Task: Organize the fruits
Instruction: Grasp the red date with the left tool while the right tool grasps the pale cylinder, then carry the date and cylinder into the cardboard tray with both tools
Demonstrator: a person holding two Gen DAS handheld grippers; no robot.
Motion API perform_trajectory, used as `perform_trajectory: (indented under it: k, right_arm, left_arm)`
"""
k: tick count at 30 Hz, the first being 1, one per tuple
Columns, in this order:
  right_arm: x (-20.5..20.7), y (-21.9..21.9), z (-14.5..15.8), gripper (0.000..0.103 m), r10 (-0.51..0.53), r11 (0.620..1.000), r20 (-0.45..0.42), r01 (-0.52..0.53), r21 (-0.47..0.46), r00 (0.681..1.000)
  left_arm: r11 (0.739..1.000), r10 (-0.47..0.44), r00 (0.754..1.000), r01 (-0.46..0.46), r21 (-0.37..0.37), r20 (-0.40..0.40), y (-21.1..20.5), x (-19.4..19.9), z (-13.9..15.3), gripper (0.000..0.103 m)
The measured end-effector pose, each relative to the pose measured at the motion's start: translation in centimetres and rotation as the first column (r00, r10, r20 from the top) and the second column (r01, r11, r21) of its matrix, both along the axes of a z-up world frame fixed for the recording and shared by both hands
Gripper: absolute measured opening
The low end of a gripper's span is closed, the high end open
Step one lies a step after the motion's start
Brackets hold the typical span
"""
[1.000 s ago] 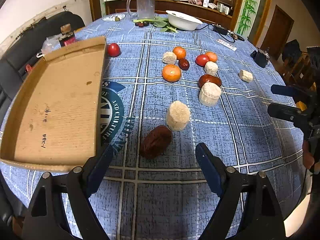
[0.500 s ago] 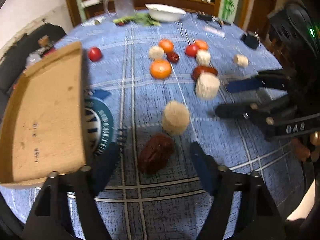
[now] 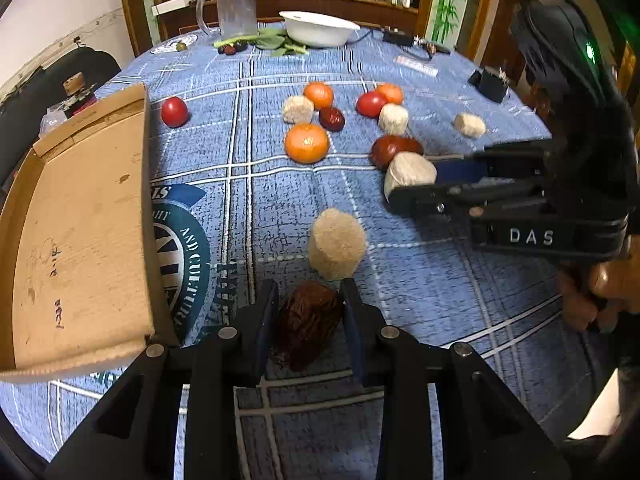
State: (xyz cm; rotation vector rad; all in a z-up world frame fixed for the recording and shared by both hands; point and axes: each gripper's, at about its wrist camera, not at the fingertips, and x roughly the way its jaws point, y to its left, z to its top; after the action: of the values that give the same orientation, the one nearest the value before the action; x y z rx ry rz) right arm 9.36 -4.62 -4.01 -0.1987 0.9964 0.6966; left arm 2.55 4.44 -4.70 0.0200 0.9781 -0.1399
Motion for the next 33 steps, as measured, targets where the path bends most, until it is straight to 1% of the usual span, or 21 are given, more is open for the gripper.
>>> perform_trajectory:
  k: [7, 13, 22, 33]
  right_arm:
    - [-2.2, -1.9, 1.9, 0.037, -0.037, 0.998, 0.006, 0.036, 0.057, 0.999]
    - [-3.8, -1.8, 2.9, 0.037, -0.037, 0.996, 0.014, 0.036, 0.08, 0.999]
    - [-5.5, 1.7, 4.4, 0.037, 0.035, 0.994, 0.039, -0.039, 0.098, 0.999]
    - [-6.0, 7.1, 5.1, 0.037, 0.133, 0.984, 0.051, -0.138, 0.111, 0.99]
  left_arm:
    - [0.998, 0.036, 0.998, -0.034, -0.048, 0.042, 0.9, -1.9, 1.7, 0.029]
    - [0.995, 0.073, 0.996, -0.068, -0.077, 0.06, 2.1, -3.2, 2.6, 0.029]
    - [0.986, 0.146, 0.984, -0.136, -0.097, 0.104, 5.5, -5.0, 4.3, 0.029]
    - [0.967, 0.248, 0.96, -0.237, -0.094, 0.13, 10.3, -5.8, 4.9, 0.029]
